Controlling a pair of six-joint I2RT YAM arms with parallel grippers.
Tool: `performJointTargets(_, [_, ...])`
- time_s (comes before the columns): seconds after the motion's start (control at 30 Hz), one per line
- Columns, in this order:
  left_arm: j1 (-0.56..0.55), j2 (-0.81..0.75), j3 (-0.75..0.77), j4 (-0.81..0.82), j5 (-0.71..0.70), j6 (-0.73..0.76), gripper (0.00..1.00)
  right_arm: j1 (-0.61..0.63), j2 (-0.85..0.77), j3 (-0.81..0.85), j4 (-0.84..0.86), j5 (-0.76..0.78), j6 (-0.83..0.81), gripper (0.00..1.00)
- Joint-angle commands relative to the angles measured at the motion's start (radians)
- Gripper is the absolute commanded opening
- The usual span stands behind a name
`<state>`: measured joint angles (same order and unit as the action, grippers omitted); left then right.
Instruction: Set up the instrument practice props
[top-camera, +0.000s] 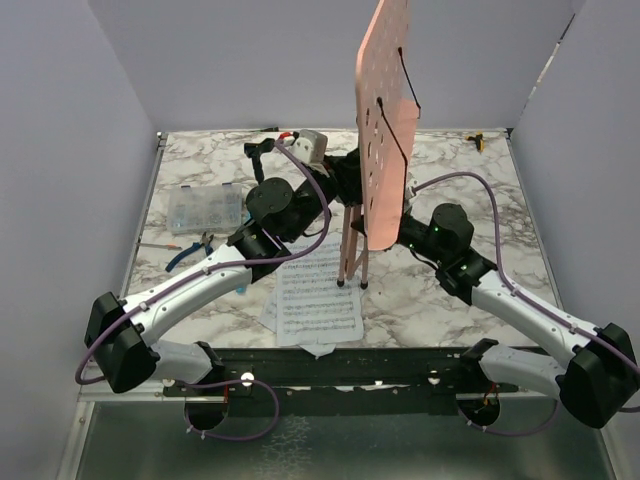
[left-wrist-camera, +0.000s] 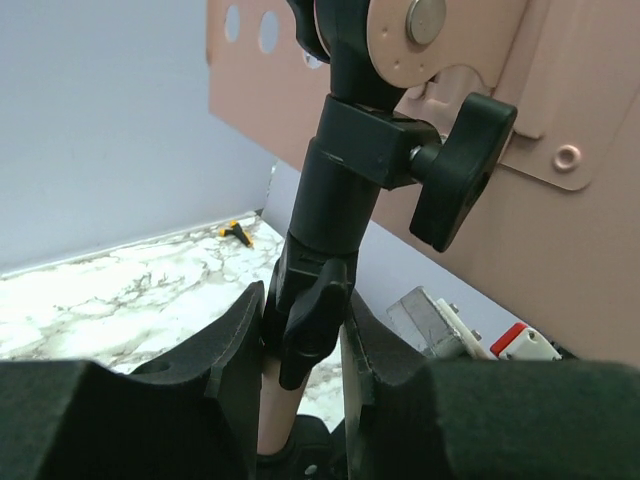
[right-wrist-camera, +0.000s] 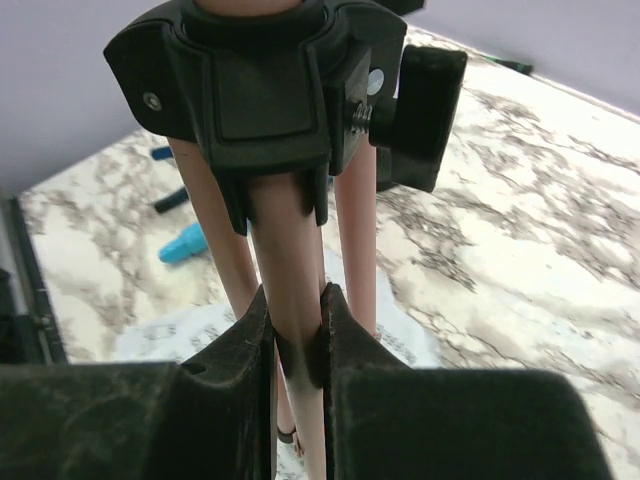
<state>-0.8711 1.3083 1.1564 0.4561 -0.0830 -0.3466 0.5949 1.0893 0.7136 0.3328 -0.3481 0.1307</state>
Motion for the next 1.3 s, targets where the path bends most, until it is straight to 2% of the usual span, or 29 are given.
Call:
performJointTargets(0.0, [-0.028, -0.113, -0.019, 0.199, 0.065, -0.076, 0.00, -0.033, 0.021, -0.044, 0.099, 0.329, -0.038, 0.01])
performJointTargets(0.2, [-0.026, -0.144, -0.087, 0.199, 0.082, -0.074, 0.00, -0.033, 0.017, -0.093, 0.146, 0.388, -0.061, 0.01])
performJointTargets(0.47, [-0.028, -0.130, -0.109, 0.197, 0.131, -0.086, 0.00, -0.033, -0.020, -0.152, 0.144, 0.308, -0.102, 0.01])
performJointTargets(0.73, [-0.027, -0.097, -0.097, 0.191, 0.199, -0.091, 0.00, -0.033, -0.089, -0.256, 0.149, 0.323, -0.120, 0.01])
performJointTargets(0.93, [-0.027, -0.079, -0.086, 0.181, 0.210, -0.072, 0.17, -0.033, -0.075, -0.248, 0.115, 0.293, -0.121, 0.01])
performJointTargets(1.1, [-0.027, -0.088, -0.058, 0.077, 0.205, 0.047, 0.43, -0.033, -0.080, -0.217, 0.065, 0.286, -0.121, 0.01])
performJointTargets(1.27, [-0.027, -0.089, -0.027, -0.033, 0.200, 0.142, 0.54, -0.033, -0.069, -0.185, 0.018, 0.279, -0.121, 0.01])
